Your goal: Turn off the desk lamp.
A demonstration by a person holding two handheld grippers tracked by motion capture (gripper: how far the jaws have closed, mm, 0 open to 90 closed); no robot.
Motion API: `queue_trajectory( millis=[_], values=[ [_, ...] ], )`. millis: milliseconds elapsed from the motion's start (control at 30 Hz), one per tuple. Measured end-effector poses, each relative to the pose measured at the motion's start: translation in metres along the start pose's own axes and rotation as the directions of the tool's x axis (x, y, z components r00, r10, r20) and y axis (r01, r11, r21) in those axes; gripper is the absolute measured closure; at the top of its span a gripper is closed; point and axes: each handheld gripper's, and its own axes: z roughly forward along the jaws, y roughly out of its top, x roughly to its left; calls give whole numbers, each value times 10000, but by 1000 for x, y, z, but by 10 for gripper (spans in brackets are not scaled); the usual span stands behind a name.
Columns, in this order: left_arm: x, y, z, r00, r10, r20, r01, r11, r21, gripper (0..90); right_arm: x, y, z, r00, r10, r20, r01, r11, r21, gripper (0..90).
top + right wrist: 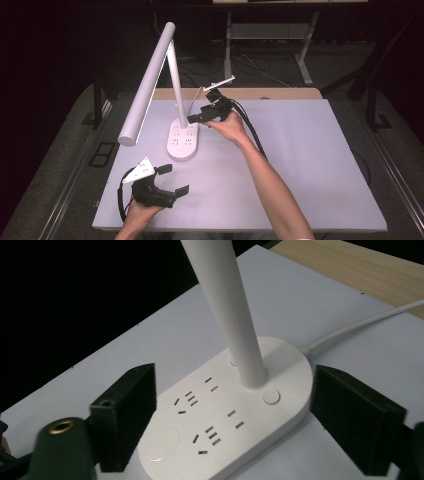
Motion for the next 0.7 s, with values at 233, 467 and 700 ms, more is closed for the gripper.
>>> queue_trajectory(
  millis=[233, 467, 700],
  values=[
    [0, 0, 0, 10000, -18, 15, 18, 10000, -2, 0, -10, 1, 9, 9995, 163, 263, -168, 9997, 190, 297],
    [1, 0, 1, 10000, -22, -25, 22, 10000, 16, 0, -20, -1, 18, 9982, 386, 464, -402, 9986, 339, 439],
    [2, 0, 0, 10000, -35, -60, 35, 10000, -3, 0, -27, -6, 29, 9983, 459, 350, -476, 9976, 507, 530]
  ],
)
